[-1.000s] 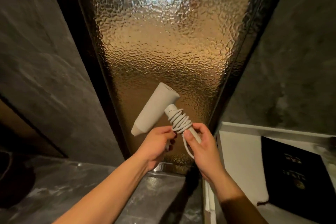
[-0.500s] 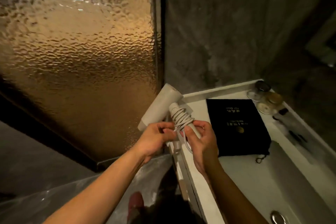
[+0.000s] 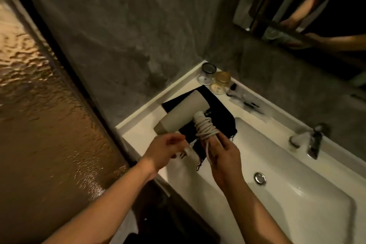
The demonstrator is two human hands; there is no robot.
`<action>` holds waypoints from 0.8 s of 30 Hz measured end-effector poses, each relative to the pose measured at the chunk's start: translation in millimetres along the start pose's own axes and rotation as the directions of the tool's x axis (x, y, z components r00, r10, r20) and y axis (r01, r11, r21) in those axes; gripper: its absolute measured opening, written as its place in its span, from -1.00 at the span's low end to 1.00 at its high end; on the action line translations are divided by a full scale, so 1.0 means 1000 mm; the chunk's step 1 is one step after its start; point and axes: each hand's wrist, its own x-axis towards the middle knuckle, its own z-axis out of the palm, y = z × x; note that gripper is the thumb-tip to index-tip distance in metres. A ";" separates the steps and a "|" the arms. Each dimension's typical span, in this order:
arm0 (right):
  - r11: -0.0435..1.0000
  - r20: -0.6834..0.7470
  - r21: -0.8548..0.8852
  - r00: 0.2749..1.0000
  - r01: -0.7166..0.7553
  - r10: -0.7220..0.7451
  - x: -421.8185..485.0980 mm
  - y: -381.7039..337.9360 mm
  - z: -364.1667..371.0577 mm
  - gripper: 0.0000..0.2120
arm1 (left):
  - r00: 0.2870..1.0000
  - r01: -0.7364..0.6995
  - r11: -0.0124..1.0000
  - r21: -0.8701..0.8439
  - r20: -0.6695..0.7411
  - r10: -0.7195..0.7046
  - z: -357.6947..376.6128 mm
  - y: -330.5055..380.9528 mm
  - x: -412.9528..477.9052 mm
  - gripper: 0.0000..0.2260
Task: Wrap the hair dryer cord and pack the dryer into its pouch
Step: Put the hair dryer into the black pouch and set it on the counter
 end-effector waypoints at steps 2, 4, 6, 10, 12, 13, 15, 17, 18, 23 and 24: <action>0.998 -0.064 0.057 0.998 0.027 -0.023 0.001 -0.004 -0.011 -0.66 | 1.000 0.000 0.997 0.078 0.021 -0.002 -0.004 -0.002 0.017 -0.88; 0.993 -0.198 0.099 0.980 0.058 -0.037 0.002 -0.008 -0.026 -0.68 | 1.000 -0.004 0.985 0.175 0.007 0.003 -0.005 -0.006 0.036 -0.93; 0.986 -0.335 0.143 0.942 0.082 -0.030 0.000 -0.013 -0.046 -0.70 | 1.000 -0.018 0.959 0.283 0.014 0.014 -0.001 -0.010 0.057 -0.93; 0.972 -0.503 0.195 0.864 0.129 -0.014 -0.010 -0.023 -0.090 -0.69 | 0.981 -0.183 0.833 0.522 0.147 0.124 0.032 -0.016 0.100 -0.96; 0.967 -0.572 0.202 0.820 0.154 -0.011 -0.016 -0.028 -0.110 -0.69 | 0.954 -0.292 0.743 0.602 0.243 0.178 0.058 -0.019 0.116 -0.90; 0.964 -0.598 0.209 0.802 0.165 -0.008 -0.018 -0.030 -0.119 -0.70 | 0.936 -0.346 0.673 0.654 0.288 0.201 0.071 -0.020 0.123 -0.83; 0.962 -0.630 0.212 0.777 0.171 0.001 -0.022 -0.030 -0.138 -0.70 | 0.905 -0.426 0.483 0.765 0.363 0.222 0.098 -0.024 0.133 -0.65; 0.964 -0.655 0.213 0.755 0.159 0.020 -0.024 -0.028 -0.156 -0.71 | 0.888 -0.451 0.254 0.856 0.400 0.228 0.120 -0.028 0.139 -0.48; 0.965 -0.664 0.218 0.747 0.148 0.036 -0.024 -0.026 -0.164 -0.71 | 0.885 -0.444 0.164 0.881 0.402 0.232 0.129 -0.030 0.142 -0.43; 0.961 -0.641 0.260 0.761 0.097 0.097 -0.022 -0.021 -0.189 -0.70 | 0.922 -0.349 0.102 0.932 0.322 0.214 0.145 -0.045 0.151 -0.59; 0.960 -0.632 0.266 0.768 0.084 0.108 -0.021 -0.019 -0.193 -0.70 | 0.925 -0.344 0.130 0.930 0.312 0.217 0.145 -0.047 0.152 -0.66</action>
